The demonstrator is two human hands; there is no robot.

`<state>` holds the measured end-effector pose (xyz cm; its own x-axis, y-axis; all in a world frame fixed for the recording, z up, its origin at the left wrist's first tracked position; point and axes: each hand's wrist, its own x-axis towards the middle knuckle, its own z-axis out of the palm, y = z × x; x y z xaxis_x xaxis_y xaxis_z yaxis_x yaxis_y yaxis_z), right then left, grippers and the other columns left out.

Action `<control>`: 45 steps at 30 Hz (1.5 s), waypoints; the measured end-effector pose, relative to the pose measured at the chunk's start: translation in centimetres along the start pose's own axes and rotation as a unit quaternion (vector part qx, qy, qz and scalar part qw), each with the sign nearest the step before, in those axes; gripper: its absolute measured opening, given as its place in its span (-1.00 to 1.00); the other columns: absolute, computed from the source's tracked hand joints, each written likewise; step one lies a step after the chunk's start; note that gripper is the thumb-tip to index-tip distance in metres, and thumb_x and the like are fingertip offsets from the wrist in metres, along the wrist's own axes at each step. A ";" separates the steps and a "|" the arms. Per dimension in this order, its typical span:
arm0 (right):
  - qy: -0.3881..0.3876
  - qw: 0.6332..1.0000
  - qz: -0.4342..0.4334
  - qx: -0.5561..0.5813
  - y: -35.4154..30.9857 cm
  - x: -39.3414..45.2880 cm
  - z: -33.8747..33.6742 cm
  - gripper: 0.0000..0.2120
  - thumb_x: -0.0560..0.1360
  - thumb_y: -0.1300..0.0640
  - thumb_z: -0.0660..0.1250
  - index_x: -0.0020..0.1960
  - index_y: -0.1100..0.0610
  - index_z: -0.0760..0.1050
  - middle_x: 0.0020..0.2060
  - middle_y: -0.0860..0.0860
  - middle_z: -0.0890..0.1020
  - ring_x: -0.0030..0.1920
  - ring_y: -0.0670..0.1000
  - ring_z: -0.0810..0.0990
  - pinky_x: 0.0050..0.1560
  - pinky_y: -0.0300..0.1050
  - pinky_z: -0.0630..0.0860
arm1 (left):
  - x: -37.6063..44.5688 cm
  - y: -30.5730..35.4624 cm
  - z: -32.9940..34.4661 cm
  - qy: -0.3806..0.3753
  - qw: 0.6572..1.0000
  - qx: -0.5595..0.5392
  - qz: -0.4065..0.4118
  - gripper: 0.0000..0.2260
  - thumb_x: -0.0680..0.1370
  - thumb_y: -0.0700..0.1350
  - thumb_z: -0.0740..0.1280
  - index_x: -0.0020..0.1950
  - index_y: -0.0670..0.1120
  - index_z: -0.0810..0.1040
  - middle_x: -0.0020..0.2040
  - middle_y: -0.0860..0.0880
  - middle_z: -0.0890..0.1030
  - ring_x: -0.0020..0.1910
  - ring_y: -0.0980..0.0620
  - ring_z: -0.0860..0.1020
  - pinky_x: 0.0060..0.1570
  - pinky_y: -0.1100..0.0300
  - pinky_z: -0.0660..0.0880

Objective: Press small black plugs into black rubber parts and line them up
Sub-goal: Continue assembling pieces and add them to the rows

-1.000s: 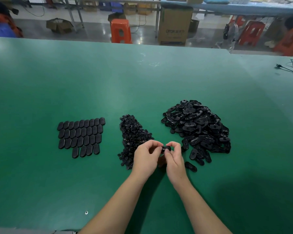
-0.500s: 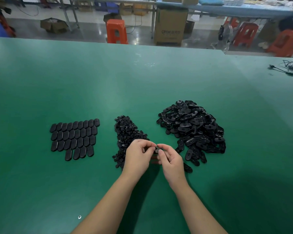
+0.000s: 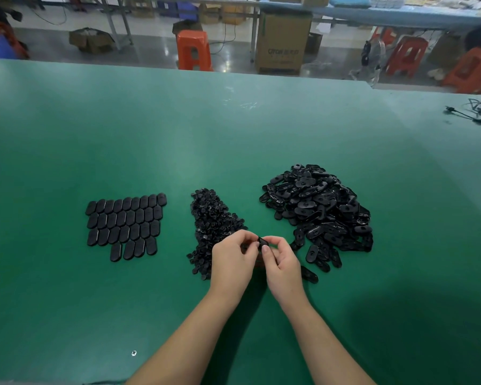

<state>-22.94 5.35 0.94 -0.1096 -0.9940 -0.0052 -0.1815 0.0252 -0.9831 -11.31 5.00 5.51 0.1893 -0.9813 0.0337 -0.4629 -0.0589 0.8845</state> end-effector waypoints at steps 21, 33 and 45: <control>-0.018 1.000 -0.003 0.026 0.2 0.0 -0.1 -0.81 0.66 0.24 0.24 0.02 -0.03 0.54 -0.27 -0.01 0.66 -0.24 0.01 0.61 -0.10 0.16 0.60 | 1.0 -0.6 -0.6 -0.004 1.000 0.017 -0.023 -0.86 0.47 -0.16 0.51 -0.06 0.06 0.65 -0.04 0.12 0.55 -0.26 0.22 0.50 -0.19 0.50 0.38; -0.018 0.999 -0.002 0.051 0.0 -0.1 0.0 -0.86 0.64 0.27 0.26 0.02 0.06 0.53 -0.38 -0.01 0.60 -0.38 -0.05 0.54 -0.32 -0.17 0.55 | 1.8 -1.3 -1.0 -0.116 0.976 -0.128 -0.133 -0.92 0.45 -0.24 0.54 -0.14 -0.07 0.71 -0.28 -0.08 0.70 -0.34 0.05 0.64 -0.33 0.19 0.54; -0.009 0.998 0.016 0.055 0.4 0.2 0.0 -0.84 0.65 0.26 0.25 0.01 0.06 0.56 -0.34 -0.03 0.65 -0.43 -0.08 0.51 -0.39 -0.21 0.52 | 1.3 -1.0 -0.5 -0.096 0.979 -0.119 -0.132 -0.93 0.47 -0.28 0.45 -0.13 -0.12 0.66 -0.35 -0.02 0.66 -0.40 0.08 0.62 -0.31 0.18 0.60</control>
<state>-23.05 5.18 0.49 -0.0956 -0.9947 -0.0386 -0.0692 0.0453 -0.9966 -10.18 3.91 4.89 0.0978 -0.9554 -0.2787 -0.2002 -0.2932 0.9348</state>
